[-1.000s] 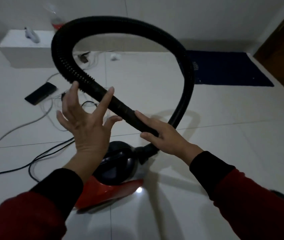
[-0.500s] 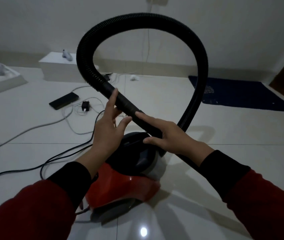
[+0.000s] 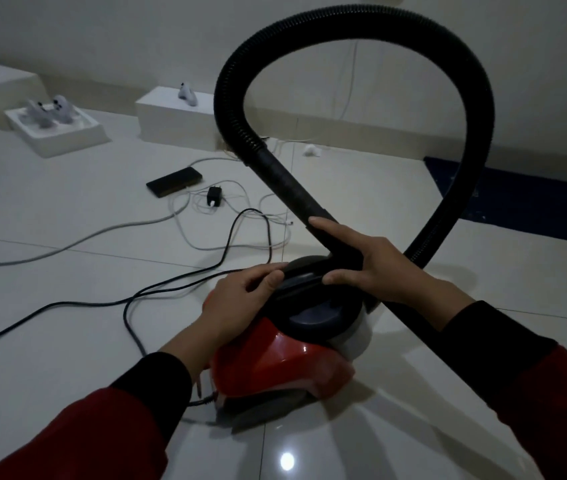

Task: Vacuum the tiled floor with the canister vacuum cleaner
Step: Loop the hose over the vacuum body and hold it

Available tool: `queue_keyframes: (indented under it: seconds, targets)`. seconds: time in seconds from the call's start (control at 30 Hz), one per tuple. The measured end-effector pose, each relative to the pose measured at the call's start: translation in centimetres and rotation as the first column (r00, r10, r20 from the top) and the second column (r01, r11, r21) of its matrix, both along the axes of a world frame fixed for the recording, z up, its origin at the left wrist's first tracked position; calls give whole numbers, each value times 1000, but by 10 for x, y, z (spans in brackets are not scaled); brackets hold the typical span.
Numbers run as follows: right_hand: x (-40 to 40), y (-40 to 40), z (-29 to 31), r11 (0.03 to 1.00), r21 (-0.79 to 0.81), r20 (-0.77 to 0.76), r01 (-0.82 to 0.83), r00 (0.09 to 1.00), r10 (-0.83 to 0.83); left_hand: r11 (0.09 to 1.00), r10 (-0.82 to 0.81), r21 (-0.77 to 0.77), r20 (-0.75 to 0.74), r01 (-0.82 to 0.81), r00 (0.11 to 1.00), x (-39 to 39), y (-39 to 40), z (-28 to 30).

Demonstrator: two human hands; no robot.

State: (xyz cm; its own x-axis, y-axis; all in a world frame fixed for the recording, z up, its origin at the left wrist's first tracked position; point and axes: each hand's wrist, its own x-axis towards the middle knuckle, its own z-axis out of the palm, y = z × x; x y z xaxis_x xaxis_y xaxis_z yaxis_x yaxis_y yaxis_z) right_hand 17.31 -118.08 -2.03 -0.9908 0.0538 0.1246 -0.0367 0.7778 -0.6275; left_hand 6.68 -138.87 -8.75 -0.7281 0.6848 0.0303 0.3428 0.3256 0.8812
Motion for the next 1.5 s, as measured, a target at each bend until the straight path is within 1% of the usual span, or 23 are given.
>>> queue_keyframes:
  seconds: [0.07,0.13,0.17,0.2,0.27,0.37,0.43,0.47,0.53,0.67,0.8,1.0,1.1,1.23,1.37,1.43,1.5]
  targets:
    - [-1,-1,1,1000,12,15,18,1000,-18,999,-36,-2,14,36,999,-8,-10,-3]
    - [-1,-2,1,1000,15,19,28,999,-28,997,-63,-57,-46,60,997,-17,-21,-5]
    - [-1,-3,1,999,21,21,28,999,-29,990,-103,-104,-89,93,991,-22,-28,-8]
    - [-1,-3,1,999,31,24,29,999,-30,976,-166,-162,-117,146,979,-26,-34,-10]
    - [-1,-4,2,998,50,38,35,999,-37,933,-277,-270,-119,238,953,-35,-41,-12]
    - [-2,-4,2,997,67,47,43,998,-46,891,-361,-336,-121,305,925,-49,-43,-11]
    - [-2,-4,2,996,73,48,46,998,-50,847,-429,-398,-119,353,895,-56,-44,-10]
    - [-2,-4,2,996,70,50,47,997,-51,828,-448,-431,-122,359,886,-58,-45,-9]
    - [-2,-4,2,996,64,54,55,997,-58,824,-441,-458,-151,333,885,-59,-47,-10]
    - [-2,-4,2,996,72,56,61,996,-65,873,-373,-409,-210,265,904,-55,-49,-17]
    - [-2,-6,2,995,80,46,51,997,-55,882,-362,-405,-248,243,899,-52,-48,-18]
    - [-1,-9,3,992,102,40,69,997,-73,865,-328,-455,-199,209,924,-44,-44,-12]
    - [0,-9,4,992,100,42,73,996,-77,866,-323,-449,-170,219,931,-44,-42,-4]
    - [1,-13,5,994,69,44,83,995,-86,899,-338,-339,-139,276,931,-32,-46,4]
    - [2,-14,8,991,95,61,89,994,-95,938,-315,-180,-91,295,945,-9,-32,18]
    - [2,-12,9,989,95,87,116,988,-124,962,-261,-111,-98,250,960,1,-23,20]
    - [2,-9,11,988,90,106,127,985,-137,989,-151,-34,-136,147,979,11,-19,18]
